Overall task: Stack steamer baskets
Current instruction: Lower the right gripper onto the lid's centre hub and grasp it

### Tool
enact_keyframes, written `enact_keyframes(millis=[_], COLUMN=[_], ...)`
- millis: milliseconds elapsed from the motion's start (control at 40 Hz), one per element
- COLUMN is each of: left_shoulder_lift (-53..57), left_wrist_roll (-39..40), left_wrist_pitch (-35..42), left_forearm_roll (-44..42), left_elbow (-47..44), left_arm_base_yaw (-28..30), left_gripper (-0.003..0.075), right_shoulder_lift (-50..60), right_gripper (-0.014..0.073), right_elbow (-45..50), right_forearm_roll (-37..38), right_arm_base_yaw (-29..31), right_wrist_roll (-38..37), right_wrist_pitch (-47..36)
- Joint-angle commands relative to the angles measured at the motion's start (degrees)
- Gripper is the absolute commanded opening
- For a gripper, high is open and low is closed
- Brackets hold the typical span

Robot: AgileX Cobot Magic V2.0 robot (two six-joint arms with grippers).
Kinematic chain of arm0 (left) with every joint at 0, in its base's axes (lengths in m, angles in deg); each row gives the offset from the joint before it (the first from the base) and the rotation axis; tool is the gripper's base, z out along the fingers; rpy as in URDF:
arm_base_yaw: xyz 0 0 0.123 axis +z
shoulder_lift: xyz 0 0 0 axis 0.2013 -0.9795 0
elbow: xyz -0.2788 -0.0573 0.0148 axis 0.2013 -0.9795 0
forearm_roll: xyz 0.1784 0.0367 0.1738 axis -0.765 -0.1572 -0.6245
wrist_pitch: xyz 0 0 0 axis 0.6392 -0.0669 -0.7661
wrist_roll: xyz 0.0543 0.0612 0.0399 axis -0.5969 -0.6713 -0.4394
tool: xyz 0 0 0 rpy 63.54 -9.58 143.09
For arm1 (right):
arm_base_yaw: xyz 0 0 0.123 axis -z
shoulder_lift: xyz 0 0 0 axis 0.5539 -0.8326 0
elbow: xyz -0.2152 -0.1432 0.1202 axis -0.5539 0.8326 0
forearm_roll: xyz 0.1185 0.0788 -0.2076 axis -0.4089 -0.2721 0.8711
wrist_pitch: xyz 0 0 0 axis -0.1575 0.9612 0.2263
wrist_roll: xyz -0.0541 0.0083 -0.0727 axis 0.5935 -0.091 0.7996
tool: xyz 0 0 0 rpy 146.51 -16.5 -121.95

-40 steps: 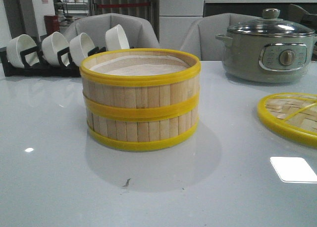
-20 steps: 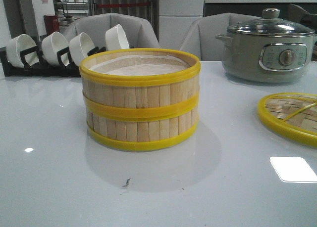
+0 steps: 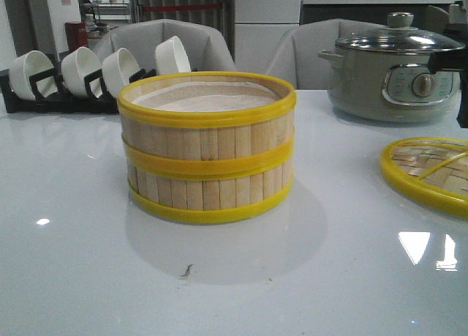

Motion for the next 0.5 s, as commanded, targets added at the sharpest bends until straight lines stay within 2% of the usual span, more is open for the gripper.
enact_keyframes(millis=[0, 475], left_shoulder_lift=[-0.8, -0.8], left_wrist_roll=[0.6, 0.6], left_wrist_pitch=[4.5, 4.5], left_forearm_roll=[-0.1, -0.1], left_elbow=[1.6, 1.6], left_arm_base_yaw=[0.1, 0.1], left_gripper=[0.0102, 0.0102], right_shoulder_lift=[2.7, -0.7], right_gripper=[0.0321, 0.0321], right_elbow=[-2.0, -2.0], right_forearm_roll=[1.4, 1.4], right_arm_base_yaw=[0.2, 0.2], right_wrist_roll=[0.9, 0.9], right_wrist_pitch=[-2.6, -3.0])
